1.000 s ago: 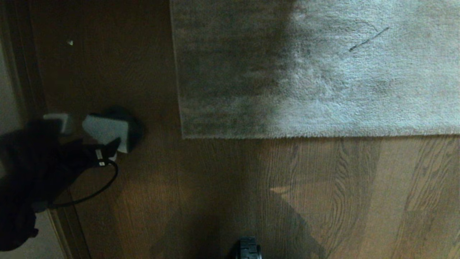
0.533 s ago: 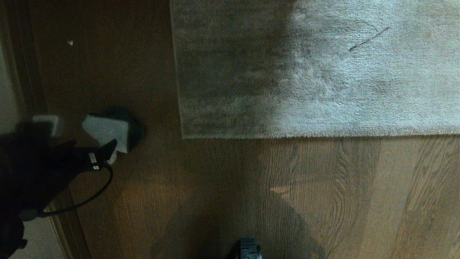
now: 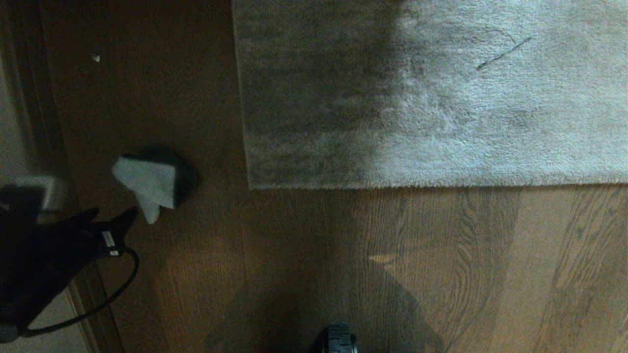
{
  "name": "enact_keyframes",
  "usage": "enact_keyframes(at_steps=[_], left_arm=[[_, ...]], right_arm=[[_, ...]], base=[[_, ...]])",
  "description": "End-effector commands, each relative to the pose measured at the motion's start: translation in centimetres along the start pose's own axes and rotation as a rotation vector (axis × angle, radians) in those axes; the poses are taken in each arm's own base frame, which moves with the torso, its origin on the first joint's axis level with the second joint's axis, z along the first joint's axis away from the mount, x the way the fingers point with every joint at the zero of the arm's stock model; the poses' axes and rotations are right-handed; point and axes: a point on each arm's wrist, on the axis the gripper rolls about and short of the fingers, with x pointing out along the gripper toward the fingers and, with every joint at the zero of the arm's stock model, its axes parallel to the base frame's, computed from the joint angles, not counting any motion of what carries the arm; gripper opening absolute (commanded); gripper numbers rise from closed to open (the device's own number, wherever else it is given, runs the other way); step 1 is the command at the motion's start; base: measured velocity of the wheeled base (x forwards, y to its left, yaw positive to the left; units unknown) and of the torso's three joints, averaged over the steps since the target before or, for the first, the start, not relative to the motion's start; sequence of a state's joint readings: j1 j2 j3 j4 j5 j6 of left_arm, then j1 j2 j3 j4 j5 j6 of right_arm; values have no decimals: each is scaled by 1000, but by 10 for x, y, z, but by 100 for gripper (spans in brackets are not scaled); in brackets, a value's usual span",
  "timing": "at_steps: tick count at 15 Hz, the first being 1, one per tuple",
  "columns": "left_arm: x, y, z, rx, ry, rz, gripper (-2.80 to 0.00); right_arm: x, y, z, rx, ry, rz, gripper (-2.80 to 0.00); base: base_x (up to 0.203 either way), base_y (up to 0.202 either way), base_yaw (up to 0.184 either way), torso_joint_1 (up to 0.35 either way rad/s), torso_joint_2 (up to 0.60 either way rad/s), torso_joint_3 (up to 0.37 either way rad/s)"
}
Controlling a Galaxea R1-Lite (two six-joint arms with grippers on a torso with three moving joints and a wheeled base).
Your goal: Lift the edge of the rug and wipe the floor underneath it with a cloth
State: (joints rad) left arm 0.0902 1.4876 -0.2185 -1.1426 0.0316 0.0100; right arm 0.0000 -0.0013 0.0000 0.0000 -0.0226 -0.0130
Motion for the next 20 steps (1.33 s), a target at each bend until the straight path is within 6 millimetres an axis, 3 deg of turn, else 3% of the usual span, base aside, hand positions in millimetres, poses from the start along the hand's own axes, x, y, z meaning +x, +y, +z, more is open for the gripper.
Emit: enact_keyframes(at_steps=[1, 5, 13, 17, 20], left_arm=[[-18, 0, 3, -4, -39, -6, -280], [-39, 0, -6, -4, -25, -13, -280], [-77, -26, -18, 21, -21, -234, -280], [-107, -19, -19, 20, -26, -238, -280], [-137, -11, -32, 22, 9, -236, -280]], right_arm=[[0, 0, 0, -1, 1, 0, -280], [0, 0, 0, -1, 1, 0, -280], [0, 0, 0, -1, 1, 1, -280], [0, 0, 0, -1, 1, 0, -280], [0, 0, 0, -1, 1, 0, -280]], base=[[0, 0, 0, 0, 0, 0], [0, 0, 0, 0, 0, 0], [0, 0, 0, 0, 0, 0], [0, 0, 0, 0, 0, 0], [0, 0, 0, 0, 0, 0]])
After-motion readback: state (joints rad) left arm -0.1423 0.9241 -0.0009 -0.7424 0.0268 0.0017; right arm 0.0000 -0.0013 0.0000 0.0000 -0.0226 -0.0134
